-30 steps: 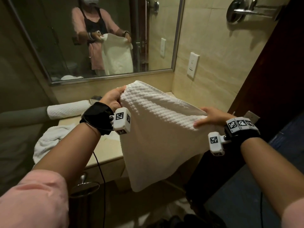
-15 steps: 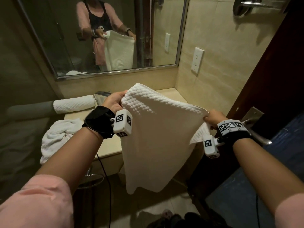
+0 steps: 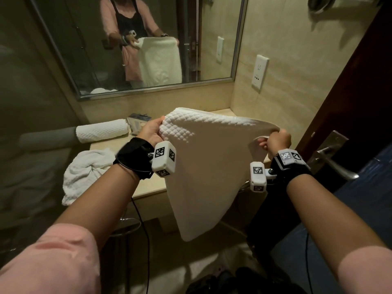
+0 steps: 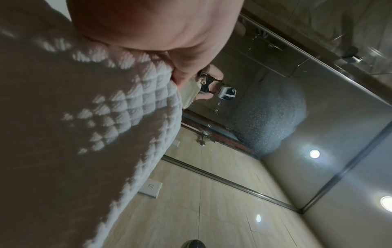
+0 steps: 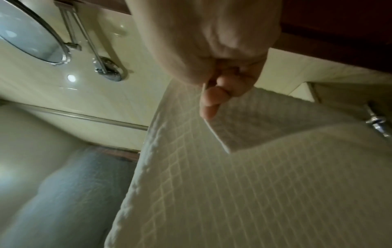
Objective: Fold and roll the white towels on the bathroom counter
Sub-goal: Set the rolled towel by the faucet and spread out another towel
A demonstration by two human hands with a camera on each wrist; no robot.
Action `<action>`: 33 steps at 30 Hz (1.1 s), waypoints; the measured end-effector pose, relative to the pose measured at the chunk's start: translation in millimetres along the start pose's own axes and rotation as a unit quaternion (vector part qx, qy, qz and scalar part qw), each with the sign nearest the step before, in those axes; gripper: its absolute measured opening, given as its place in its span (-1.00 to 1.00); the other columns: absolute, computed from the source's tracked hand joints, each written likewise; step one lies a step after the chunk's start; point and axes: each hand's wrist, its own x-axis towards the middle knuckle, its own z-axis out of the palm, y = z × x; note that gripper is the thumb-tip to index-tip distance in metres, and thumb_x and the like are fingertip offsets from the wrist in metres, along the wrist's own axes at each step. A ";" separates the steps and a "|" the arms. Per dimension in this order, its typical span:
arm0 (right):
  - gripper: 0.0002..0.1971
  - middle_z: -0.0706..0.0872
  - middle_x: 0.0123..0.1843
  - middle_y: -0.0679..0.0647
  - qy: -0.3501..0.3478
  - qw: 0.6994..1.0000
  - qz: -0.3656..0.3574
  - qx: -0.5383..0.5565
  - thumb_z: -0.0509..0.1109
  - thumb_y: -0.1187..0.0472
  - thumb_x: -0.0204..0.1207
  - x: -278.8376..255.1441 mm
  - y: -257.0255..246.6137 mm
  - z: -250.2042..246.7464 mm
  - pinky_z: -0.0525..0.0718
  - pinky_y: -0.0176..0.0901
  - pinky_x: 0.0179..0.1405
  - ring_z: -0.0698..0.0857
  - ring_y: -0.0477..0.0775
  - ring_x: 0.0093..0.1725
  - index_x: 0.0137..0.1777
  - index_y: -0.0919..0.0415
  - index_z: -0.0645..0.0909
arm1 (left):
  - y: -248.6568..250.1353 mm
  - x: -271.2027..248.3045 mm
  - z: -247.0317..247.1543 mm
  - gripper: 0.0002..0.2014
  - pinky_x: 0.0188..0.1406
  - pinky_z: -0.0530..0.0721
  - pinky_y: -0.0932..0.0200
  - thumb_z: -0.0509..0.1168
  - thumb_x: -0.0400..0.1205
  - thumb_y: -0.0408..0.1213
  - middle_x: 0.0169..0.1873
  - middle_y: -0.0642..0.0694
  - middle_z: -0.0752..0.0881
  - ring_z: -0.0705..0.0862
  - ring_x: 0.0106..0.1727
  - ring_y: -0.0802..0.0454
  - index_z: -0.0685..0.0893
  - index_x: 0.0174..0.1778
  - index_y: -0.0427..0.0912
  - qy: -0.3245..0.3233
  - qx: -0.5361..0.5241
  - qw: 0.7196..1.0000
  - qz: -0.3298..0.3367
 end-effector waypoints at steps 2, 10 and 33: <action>-0.68 0.69 -0.22 0.31 0.051 0.997 -0.035 0.042 -0.08 0.43 0.58 -7.4 -13.9 1.7 0.44 -0.33 -0.80 0.62 0.02 -0.68 0.08 0.30 0.52 | -1.9 0.2 -4.0 -0.63 0.19 0.59 -0.30 0.13 0.74 -0.11 -0.31 -0.44 0.77 0.73 -0.14 -0.33 0.66 0.02 -0.38 0.005 -0.012 1.000 0.004; -0.73 0.70 0.19 0.14 0.180 0.969 -0.161 0.054 0.08 0.25 0.67 -27.6 -45.2 9.0 0.37 -0.36 -0.21 0.65 0.15 0.15 0.27 0.23 0.52 | -10.5 -0.1 -18.5 -0.68 -0.24 0.70 -0.10 0.14 0.75 -0.13 -0.52 -0.21 0.77 0.77 -0.52 -0.05 0.61 -0.17 -0.27 -0.008 0.028 0.998 0.048; -0.60 0.74 0.16 0.12 0.142 0.964 -0.204 0.093 0.02 0.35 0.48 178.0 -104.3 178.9 0.56 -0.23 -0.07 0.69 0.16 0.11 0.25 0.22 0.53 | 71.8 214.4 49.3 -0.84 -0.52 0.75 0.03 0.28 0.68 -0.36 -0.13 -0.18 0.64 0.69 -0.23 -0.05 0.40 -0.11 -0.13 0.058 -0.065 0.980 0.179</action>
